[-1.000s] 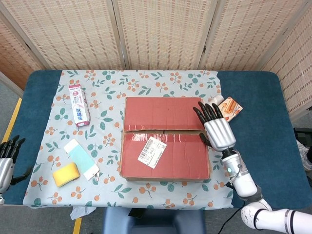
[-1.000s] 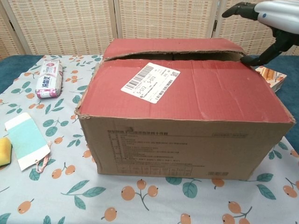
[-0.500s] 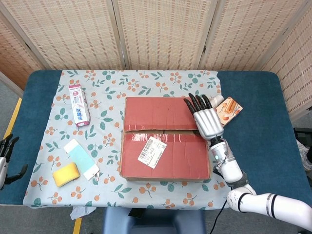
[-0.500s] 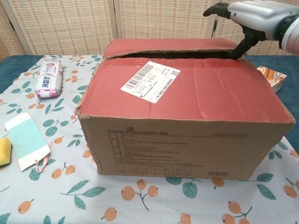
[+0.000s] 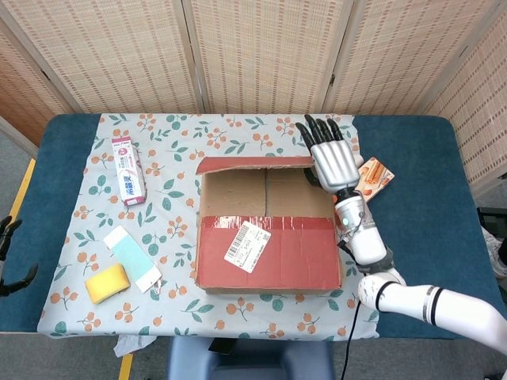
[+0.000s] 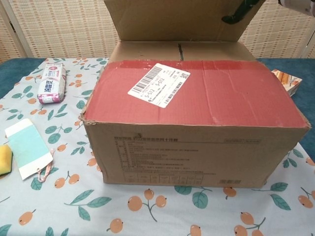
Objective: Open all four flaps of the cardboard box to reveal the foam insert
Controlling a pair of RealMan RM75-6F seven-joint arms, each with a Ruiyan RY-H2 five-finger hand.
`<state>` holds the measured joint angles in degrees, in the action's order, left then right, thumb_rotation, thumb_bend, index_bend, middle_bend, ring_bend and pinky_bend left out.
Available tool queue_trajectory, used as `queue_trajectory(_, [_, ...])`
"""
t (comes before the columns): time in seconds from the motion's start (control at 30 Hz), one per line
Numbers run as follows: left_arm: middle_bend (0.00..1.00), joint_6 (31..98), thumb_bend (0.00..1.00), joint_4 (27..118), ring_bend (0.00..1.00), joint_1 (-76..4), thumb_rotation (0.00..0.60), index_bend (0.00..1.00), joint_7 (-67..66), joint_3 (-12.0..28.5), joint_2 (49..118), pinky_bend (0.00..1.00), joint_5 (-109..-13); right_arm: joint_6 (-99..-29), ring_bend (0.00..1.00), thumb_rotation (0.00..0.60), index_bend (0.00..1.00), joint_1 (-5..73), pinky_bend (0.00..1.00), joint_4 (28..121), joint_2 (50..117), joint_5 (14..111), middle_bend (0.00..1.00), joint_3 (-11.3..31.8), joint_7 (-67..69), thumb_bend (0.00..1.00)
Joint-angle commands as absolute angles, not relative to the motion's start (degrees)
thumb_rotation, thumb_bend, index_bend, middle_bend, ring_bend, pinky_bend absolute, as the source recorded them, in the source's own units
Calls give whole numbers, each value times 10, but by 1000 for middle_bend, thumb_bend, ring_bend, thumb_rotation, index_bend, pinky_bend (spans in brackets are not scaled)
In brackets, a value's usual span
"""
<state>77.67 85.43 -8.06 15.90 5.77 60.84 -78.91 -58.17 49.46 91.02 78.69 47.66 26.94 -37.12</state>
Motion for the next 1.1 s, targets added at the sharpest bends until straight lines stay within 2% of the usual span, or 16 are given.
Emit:
queue_trajectory(0.03, [0,758,408,840,0,-87,600,0,185,60,606,0,-783,-564,0,600,2,523,0,876,785,450,0,283,-371,407])
queue_trajectory(0.43, [0,729,408,809,0,-92,600,0,232,71,605,0,-756,-485,0,600,2,612,0,739,801,368,0,296,-342,407])
queue_trajectory(0.8, [0,712,408,805,0,-95,600,0,218,78,609,0,-729,-417,0,600,2,651,0,586,841,390,0,274,-267,408])
queue_trajectory(0.93, [0,704,408,805,0,-96,600,0,202,80,612,0,-716,-422,2,600,2,635,0,596,833,431,0,261,-226,407])
queue_trajectory(1.1, [0,708,408,808,0,-96,600,0,182,84,616,0,-708,-426,44,600,13,572,29,727,762,481,0,250,-147,407])
